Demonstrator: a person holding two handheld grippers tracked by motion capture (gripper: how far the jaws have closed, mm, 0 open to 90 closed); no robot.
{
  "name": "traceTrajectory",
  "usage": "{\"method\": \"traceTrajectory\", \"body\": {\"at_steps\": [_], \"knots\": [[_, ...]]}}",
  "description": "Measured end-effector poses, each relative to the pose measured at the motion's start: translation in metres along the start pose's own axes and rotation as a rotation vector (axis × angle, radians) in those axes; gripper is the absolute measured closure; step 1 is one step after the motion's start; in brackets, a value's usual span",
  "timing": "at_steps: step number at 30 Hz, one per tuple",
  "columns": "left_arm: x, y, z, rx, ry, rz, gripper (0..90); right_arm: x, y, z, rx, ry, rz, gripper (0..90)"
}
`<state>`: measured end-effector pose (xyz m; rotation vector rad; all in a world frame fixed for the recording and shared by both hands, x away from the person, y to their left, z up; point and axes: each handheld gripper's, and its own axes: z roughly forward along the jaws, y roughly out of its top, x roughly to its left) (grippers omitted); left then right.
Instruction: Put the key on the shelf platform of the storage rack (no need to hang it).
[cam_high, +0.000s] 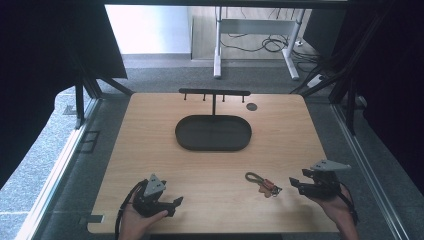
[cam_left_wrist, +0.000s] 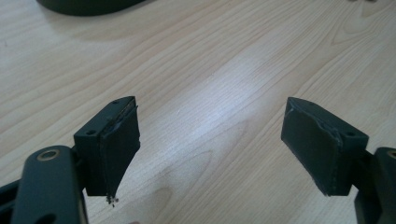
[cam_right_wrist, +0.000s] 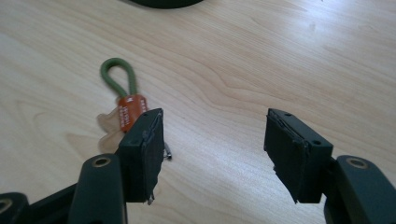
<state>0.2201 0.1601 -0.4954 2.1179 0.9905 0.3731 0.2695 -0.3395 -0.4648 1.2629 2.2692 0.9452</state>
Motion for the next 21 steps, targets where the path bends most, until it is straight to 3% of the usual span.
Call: {"method": "traceTrajectory", "body": {"at_steps": [6, 9, 14, 21], "knots": [[0.001, 0.002, -0.006, -0.014, -0.001, -0.004, 20.2, 0.005, 0.019, -0.016, 0.049, 0.033, -0.039, 41.0], [0.002, 0.002, -0.008, -0.017, 0.003, -0.012, 20.3, 0.006, 0.022, -0.015, 0.072, 0.031, -0.052, 41.5], [0.002, 0.002, -0.008, -0.012, 0.003, -0.01, 20.4, 0.011, 0.033, -0.012, 0.103, 0.067, -0.09, 43.5], [-0.001, 0.003, -0.006, -0.003, -0.007, 0.0, 20.4, 0.028, 0.047, -0.001, 0.157, 0.119, -0.165, 47.4]]}}
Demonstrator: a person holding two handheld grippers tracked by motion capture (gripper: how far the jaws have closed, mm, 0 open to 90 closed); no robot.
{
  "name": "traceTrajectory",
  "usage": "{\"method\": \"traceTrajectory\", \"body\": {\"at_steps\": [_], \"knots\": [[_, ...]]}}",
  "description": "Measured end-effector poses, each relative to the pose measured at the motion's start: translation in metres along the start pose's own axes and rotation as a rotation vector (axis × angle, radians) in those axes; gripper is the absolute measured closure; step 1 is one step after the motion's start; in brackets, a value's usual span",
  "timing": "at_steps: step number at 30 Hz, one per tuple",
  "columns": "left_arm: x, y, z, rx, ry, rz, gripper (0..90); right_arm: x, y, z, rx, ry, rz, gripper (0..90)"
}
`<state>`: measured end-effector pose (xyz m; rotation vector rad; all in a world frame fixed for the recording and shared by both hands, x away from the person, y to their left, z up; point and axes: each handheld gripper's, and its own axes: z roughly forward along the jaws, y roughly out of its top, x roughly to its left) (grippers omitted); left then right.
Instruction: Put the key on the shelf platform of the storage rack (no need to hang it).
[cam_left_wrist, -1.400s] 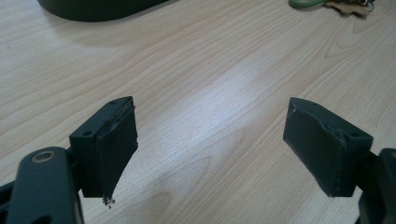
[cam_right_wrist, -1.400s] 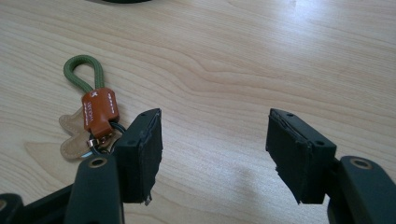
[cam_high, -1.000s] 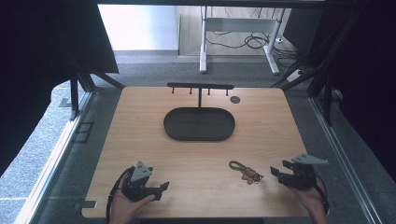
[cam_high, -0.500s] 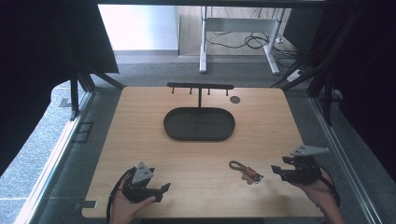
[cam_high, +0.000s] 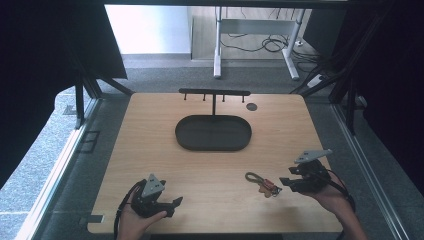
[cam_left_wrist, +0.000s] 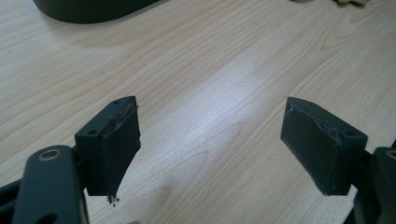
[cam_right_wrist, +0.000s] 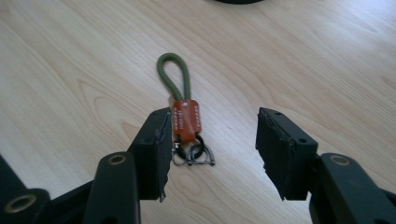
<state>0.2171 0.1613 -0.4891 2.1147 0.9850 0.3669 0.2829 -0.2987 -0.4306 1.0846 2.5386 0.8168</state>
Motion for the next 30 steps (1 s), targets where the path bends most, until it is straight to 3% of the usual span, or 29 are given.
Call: {"method": "traceTrajectory", "body": {"at_steps": [12, 15, 23, 30], "knots": [[0.0, -0.001, 0.003, 0.006, 0.003, -0.001, 20.6, 0.011, 0.018, 0.022, 0.086, 0.067, -0.063, 52.8], [0.001, -0.002, 0.005, 0.013, -0.001, -0.002, 20.6, 0.014, 0.02, 0.033, 0.133, 0.081, -0.071, 54.7], [-0.001, -0.002, 0.007, 0.019, -0.007, 0.003, 20.7, 0.019, 0.018, 0.053, 0.21, 0.072, -0.081, 57.6], [-0.001, -0.002, 0.008, 0.022, -0.007, 0.003, 20.6, 0.02, 0.018, 0.061, 0.229, 0.073, -0.085, 57.8]]}}
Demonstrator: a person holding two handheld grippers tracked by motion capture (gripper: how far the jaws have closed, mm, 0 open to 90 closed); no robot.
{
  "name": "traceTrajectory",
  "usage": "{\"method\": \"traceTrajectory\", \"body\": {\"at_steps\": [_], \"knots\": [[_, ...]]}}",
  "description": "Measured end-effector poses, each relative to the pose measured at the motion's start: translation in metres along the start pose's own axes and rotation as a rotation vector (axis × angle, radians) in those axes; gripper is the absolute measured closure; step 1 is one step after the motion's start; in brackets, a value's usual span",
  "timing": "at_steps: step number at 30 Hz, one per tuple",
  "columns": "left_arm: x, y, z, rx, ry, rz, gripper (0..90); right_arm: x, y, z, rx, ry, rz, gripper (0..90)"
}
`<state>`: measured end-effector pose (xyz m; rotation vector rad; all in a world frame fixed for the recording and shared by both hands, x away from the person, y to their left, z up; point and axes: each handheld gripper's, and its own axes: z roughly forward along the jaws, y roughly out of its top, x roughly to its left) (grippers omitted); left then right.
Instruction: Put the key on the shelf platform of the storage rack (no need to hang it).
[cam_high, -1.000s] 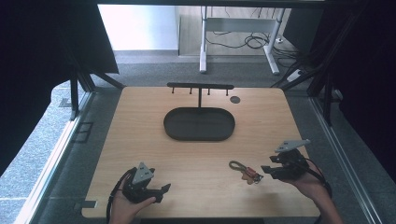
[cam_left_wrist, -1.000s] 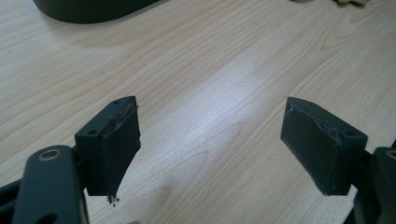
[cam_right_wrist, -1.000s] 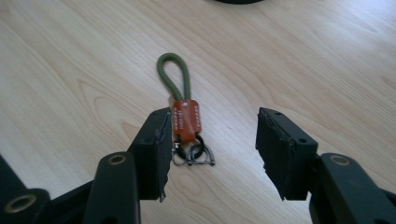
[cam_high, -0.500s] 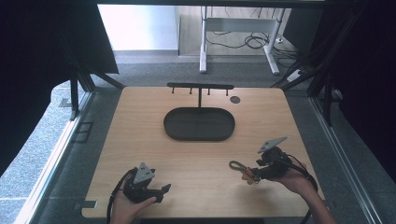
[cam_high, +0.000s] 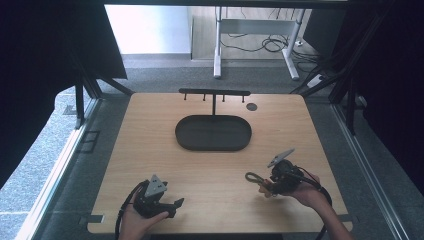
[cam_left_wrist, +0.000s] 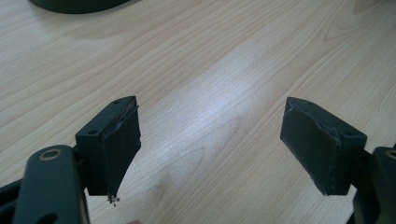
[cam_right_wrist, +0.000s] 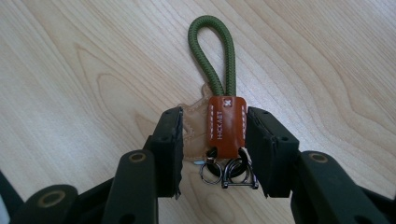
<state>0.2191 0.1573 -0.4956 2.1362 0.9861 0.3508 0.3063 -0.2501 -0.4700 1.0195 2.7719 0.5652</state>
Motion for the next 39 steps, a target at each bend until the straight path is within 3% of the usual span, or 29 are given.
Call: {"method": "traceTrajectory", "body": {"at_steps": [13, 23, 27, 32, 39], "knots": [[-0.001, 0.0, 0.002, 0.008, -0.003, 0.005, 20.7, -0.009, 0.0, 0.018, 0.033, -0.009, 0.026, 57.6], [-0.001, 0.0, 0.003, 0.01, -0.004, 0.008, 20.7, -0.007, 0.0, 0.029, 0.078, -0.035, 0.016, 59.9], [-0.001, 0.0, 0.003, 0.009, -0.005, 0.008, 20.7, -0.007, -0.001, 0.029, 0.076, -0.028, 0.024, 65.9], [-0.002, 0.0, 0.003, 0.011, -0.006, 0.009, 20.7, -0.007, 0.0, 0.028, 0.08, -0.032, 0.022, 66.6], [-0.002, 0.001, 0.002, 0.007, -0.006, 0.009, 20.7, -0.006, 0.002, 0.013, 0.042, -0.022, 0.017, 66.9]]}}
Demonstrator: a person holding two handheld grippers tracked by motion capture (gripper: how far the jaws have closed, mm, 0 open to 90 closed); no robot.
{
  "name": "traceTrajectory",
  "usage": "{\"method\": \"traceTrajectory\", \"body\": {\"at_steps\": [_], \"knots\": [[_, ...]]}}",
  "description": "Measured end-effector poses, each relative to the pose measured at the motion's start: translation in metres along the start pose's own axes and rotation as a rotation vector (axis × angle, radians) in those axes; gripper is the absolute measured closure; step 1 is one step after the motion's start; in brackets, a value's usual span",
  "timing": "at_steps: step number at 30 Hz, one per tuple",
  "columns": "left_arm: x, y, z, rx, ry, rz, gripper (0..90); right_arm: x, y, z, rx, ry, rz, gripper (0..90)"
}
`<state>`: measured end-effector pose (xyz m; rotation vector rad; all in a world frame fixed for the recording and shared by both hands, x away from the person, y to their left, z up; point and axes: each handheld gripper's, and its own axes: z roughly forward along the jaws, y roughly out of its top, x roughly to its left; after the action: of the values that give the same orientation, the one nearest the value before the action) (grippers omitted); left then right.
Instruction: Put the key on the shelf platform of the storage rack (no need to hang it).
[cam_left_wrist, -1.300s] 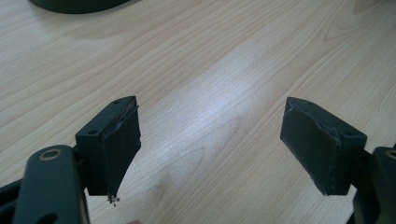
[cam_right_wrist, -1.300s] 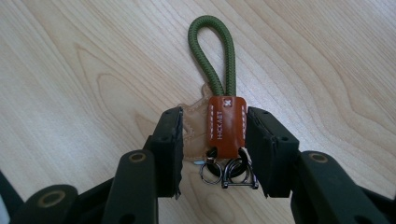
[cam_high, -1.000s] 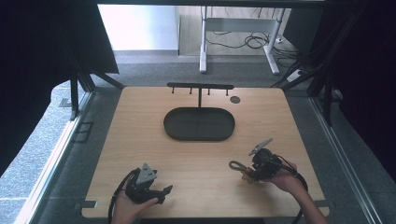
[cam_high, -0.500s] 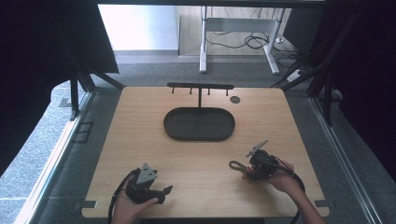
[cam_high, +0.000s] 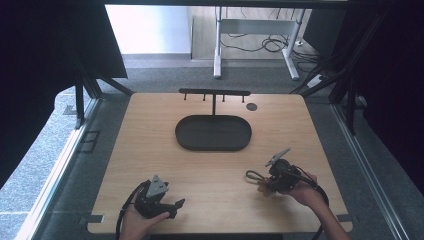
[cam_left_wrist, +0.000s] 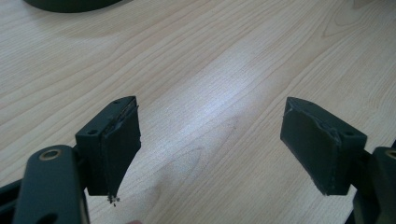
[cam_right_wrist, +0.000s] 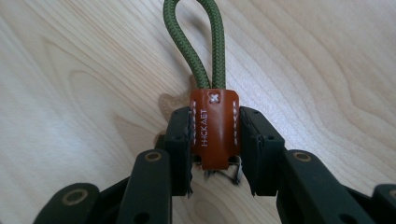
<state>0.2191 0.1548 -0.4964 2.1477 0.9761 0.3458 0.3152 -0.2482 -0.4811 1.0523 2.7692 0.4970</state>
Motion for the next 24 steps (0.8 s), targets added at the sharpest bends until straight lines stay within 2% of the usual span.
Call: {"method": "traceTrajectory", "body": {"at_steps": [2, 7, 16, 24], "knots": [[0.0, 0.0, 0.0, 0.0, 0.0, 0.0, 20.7, 0.001, 0.001, -0.008, -0.021, 0.01, 0.005, 66.9], [0.0, 0.0, 0.001, 0.002, -0.001, 0.001, 20.6, 0.002, 0.004, -0.016, -0.045, 0.021, -0.002, 66.9], [0.0, 0.0, 0.0, 0.0, 0.0, -0.003, 20.6, 0.005, 0.016, -0.033, -0.091, 0.02, -0.021, 66.9], [0.0, 0.0, 0.0, 0.004, -0.002, -0.003, 20.6, 0.008, 0.028, -0.043, -0.111, 0.011, -0.04, 67.0]]}}
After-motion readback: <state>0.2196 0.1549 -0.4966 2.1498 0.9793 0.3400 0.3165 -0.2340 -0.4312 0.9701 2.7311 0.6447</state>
